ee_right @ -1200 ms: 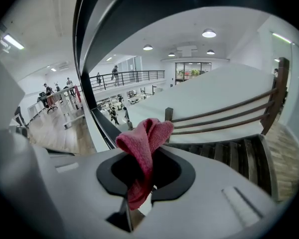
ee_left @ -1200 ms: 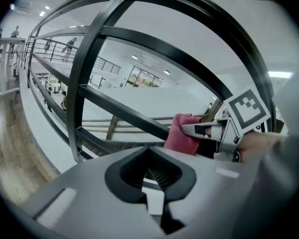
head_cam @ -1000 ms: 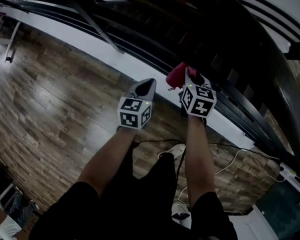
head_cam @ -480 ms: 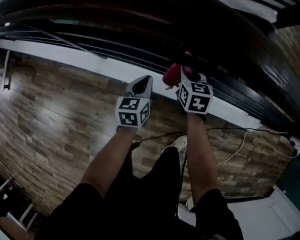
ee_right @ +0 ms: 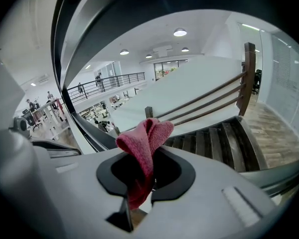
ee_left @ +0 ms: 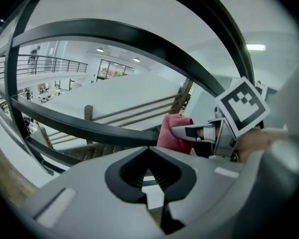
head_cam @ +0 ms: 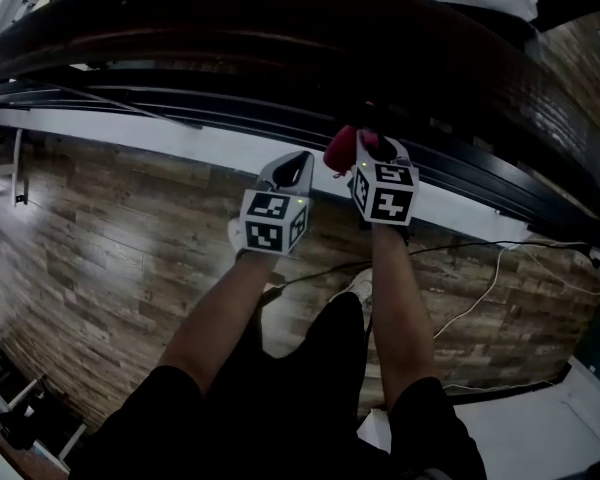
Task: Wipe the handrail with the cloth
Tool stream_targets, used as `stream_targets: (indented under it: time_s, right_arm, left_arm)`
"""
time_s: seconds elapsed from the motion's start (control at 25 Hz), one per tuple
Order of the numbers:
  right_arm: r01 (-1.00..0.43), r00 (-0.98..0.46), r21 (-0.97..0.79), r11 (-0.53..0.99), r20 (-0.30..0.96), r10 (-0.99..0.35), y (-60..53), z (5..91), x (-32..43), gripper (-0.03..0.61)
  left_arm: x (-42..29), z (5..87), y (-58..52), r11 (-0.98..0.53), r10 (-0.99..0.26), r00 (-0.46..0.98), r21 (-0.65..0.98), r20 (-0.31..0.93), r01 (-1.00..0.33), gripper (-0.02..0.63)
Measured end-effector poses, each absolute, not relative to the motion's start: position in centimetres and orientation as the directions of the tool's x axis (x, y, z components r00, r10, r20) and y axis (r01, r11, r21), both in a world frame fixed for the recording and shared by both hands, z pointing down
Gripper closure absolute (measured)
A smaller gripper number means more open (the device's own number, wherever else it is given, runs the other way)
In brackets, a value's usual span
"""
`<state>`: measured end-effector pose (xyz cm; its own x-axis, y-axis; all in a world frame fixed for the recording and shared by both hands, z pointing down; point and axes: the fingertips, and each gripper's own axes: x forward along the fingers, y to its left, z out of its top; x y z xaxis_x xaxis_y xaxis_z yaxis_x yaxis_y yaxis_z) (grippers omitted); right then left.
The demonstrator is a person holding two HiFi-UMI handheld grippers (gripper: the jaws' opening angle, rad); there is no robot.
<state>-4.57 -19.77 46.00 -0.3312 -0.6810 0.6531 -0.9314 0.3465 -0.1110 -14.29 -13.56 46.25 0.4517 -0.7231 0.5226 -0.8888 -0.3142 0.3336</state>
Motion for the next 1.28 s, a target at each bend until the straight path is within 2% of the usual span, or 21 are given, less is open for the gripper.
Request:
stream_targets:
  time_s: [0.56,0.88,1.28]
  right_arm:
    - [-0.951,-0.302,-0.149,0.272,0.651,-0.697,-18.6,46.2,3.8,0.525]
    - [-0.945,-0.321,-0.168,0.282,0.656,-0.683,-18.0,46.1,8.3,0.525]
    - [-0.954,-0.296,-0.170,0.249,0.686,-0.665,-17.0,46.0,12.5,0.525]
  left_arm:
    - [-8.3,47.3,-13.4,-0.240,-0.696,0.424,0.368,0.580,-0.898,0.615]
    - [-3.5,46.4,-13.0,-0.279,-0.698,0.412,0.306,0.586,-0.910,0.615]
    - [1.9,46.0,-13.3,-0.282,-0.663,0.421,0.315,0.619,-0.906,0.615]
